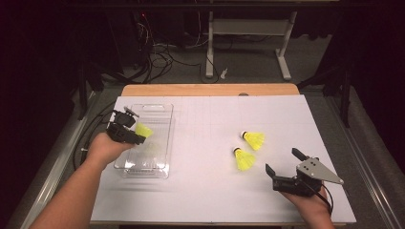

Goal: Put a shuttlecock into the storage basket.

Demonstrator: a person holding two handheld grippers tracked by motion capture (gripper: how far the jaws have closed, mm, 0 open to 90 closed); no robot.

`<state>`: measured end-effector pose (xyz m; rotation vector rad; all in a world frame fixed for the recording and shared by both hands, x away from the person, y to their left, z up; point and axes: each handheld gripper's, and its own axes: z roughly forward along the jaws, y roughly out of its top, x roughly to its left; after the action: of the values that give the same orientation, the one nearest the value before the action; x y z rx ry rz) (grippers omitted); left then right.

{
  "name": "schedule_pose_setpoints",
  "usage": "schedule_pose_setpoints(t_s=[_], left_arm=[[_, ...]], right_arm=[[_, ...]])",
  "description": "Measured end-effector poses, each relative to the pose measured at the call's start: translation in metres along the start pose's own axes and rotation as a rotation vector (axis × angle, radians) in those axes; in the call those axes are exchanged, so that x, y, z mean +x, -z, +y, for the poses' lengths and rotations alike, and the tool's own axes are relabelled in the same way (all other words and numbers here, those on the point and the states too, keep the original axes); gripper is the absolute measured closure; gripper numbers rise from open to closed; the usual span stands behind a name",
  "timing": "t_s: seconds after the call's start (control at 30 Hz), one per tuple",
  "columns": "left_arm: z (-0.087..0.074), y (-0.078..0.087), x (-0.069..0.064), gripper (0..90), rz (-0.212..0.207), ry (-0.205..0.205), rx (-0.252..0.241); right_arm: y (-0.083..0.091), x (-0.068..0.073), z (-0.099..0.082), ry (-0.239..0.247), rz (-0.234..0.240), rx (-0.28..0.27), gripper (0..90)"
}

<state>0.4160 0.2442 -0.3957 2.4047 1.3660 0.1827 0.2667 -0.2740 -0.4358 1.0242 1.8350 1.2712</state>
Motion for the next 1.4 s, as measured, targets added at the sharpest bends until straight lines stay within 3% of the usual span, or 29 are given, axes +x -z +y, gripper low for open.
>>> schedule_pose_setpoints(t_s=[0.23, 0.3, 1.2, 1.4], left_arm=[[-0.001, 0.001, 0.012, 58.5, 0.021, 0.041, 0.02], [-0.001, 0.001, 0.014, 58.5, 0.011, 0.053, 0.014], [0.001, -0.006, 0.013, 55.8, 0.003, 0.035, 0.042], [0.002, -0.004, 0.011, 46.2, -0.026, 0.024, 0.041]], right_arm=[[0.0, 0.0, 0.0, 0.0, 0.0, -0.001, 0.0], [0.0, 0.0, 0.0, 0.002, 0.001, -0.001, 0.0], [-0.001, 0.0, 0.0, -0.002, 0.003, 0.002, 0.0], [-0.001, 0.001, 0.001, -0.003, 0.001, -0.002, 0.0]])
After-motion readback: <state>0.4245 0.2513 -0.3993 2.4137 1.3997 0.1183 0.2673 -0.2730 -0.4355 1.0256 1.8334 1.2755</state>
